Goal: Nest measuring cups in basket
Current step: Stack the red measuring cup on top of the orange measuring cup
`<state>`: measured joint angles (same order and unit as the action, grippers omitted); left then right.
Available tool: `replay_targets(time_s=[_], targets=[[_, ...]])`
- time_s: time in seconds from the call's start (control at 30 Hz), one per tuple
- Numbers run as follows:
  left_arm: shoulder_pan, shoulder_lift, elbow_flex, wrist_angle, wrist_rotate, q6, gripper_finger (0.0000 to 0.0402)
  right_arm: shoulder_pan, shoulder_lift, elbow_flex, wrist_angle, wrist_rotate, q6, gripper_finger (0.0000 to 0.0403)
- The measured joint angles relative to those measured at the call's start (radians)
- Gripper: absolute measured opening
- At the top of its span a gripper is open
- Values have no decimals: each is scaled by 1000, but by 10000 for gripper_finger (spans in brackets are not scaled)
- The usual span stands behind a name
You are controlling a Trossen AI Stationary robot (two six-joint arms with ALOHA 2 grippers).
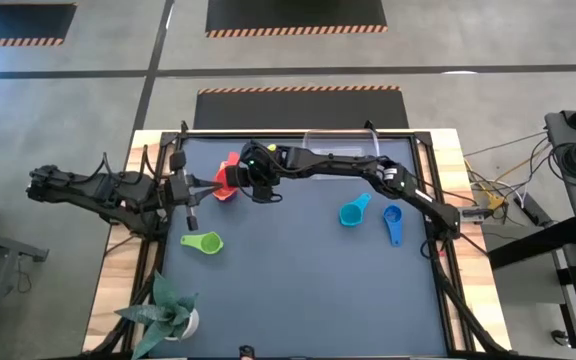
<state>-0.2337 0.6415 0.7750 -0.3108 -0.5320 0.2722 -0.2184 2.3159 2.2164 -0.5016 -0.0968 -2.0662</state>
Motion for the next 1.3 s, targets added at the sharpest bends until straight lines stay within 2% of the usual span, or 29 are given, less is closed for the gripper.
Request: replay_targets(time_s=[0.4,0.57,0.73,0.83,0.9,1.07,1.3], targets=[[0,1,0,-2,0,4,0,-24,11,-10,22,10,-20,11],[0,1,0,-2,0,4,0,-23,11,-11,22,4,34,11],[0,1,0,-2,0,4,0,-23,11,-12,31,-57,58,11],[0,1,0,-3,0,4,0,-22,28,-15,96,-64,73,11],[0,2,0,-3,0,4,0,-22,54,-15,148,-63,108,11],[0,5,0,-3,0,4,0,-22,95,-17,210,-13,81,11],[0,7,0,-4,0,4,0,-22,80,-17,190,-16,92,11]])
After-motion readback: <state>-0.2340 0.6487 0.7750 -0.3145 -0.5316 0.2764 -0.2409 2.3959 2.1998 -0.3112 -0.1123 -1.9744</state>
